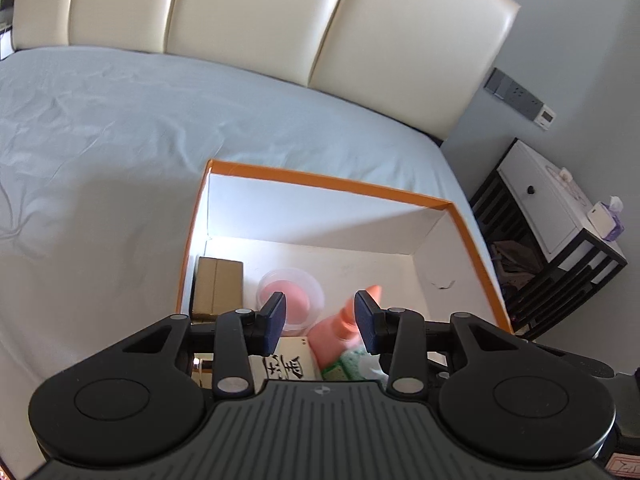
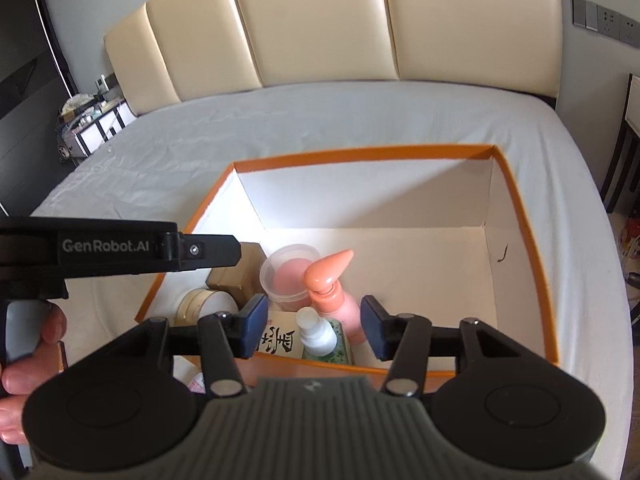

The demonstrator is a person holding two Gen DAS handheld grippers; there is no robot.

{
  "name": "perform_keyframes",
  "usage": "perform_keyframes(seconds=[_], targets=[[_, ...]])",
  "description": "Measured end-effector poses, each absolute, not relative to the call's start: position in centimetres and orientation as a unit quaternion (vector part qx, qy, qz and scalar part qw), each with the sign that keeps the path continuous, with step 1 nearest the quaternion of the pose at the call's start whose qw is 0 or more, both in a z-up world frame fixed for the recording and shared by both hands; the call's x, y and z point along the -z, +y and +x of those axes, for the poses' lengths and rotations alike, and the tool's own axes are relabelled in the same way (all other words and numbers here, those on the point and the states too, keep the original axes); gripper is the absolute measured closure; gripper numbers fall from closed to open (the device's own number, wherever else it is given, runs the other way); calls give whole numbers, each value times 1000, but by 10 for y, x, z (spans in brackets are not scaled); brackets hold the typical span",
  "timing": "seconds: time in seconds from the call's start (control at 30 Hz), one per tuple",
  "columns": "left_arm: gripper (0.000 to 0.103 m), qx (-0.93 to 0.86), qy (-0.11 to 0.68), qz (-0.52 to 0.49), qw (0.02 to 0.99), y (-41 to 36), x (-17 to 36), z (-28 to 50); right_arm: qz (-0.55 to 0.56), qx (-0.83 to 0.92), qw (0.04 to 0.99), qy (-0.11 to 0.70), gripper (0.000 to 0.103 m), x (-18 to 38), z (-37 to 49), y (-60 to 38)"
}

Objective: Organize rigid objects
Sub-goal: 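Move the left gripper to the pink-labelled tin while the right gripper reaches the white jar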

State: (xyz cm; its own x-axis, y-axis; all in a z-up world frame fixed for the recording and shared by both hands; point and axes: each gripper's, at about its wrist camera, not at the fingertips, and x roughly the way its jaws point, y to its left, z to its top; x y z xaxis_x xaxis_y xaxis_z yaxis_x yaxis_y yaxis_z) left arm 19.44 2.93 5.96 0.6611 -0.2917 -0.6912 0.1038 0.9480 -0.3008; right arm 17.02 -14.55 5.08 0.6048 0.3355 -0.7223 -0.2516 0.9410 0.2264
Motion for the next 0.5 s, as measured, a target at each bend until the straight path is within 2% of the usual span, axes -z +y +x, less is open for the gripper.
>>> perform_keyframes(seconds=[0.27,0.5], targets=[[60,131,383,-89,910,24,-58,152,52,-169,918,356,44,-63,126,-166],[60,65,428,-111,895,47,-28,136,82,-176,905,378,44,-34,100,-176]])
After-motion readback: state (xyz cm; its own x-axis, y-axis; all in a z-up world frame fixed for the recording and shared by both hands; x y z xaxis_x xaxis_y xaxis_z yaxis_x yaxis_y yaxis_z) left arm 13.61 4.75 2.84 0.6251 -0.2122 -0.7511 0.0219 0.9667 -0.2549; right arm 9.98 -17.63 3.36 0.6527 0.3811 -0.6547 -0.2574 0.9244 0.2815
